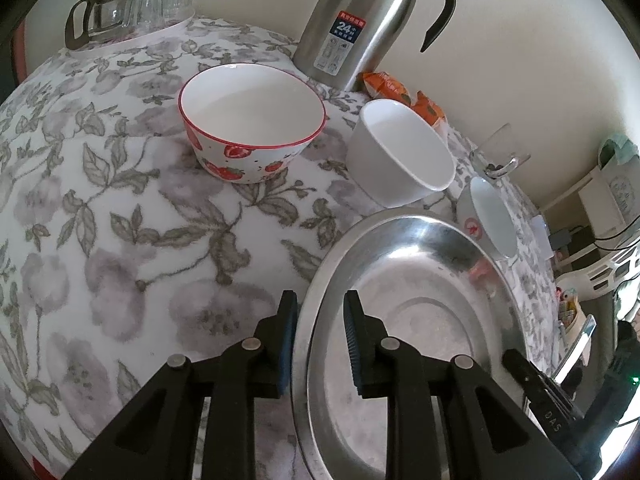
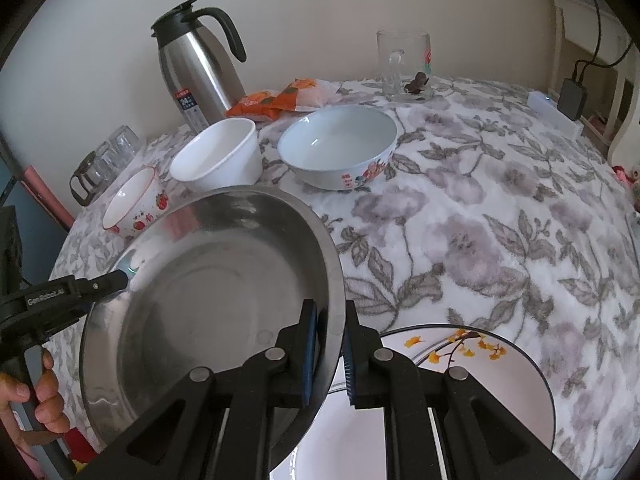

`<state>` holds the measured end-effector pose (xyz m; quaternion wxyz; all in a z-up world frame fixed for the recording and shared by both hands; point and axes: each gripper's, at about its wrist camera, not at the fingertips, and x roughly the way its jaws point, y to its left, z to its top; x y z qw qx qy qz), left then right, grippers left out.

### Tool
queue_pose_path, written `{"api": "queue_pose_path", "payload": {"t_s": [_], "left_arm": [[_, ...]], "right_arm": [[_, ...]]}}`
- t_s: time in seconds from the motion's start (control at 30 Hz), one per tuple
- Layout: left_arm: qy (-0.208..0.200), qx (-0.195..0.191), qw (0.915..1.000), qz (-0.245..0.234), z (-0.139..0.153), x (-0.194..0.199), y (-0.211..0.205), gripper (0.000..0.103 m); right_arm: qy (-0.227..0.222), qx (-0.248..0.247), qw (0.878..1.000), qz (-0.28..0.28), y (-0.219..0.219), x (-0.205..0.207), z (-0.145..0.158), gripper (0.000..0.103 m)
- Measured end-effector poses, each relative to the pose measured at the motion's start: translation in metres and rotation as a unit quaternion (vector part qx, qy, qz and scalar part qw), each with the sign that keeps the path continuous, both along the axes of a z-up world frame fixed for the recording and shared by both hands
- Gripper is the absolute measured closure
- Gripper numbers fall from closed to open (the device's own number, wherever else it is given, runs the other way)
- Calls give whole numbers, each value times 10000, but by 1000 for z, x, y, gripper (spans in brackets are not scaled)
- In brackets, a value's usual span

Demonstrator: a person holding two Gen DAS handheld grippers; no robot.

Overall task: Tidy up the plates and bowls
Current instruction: 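Lift the steel basin with the left gripper and hold it raised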

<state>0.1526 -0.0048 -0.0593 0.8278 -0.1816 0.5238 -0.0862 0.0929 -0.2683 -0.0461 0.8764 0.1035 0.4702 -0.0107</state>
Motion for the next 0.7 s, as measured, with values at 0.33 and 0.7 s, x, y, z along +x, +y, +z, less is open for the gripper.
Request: {"api": "queue_pose_path", "payload": {"t_s": [0.33,0.7], "left_arm": [[203,69,9997,-82,-7,2,-2,80],[181,105,9998,-54,-6,2,-3,80]], "right_arm": [[127,-42,9999,-6,-1,0,-5,88],[147,-118,9998,49,2,0,-7,87]]}}
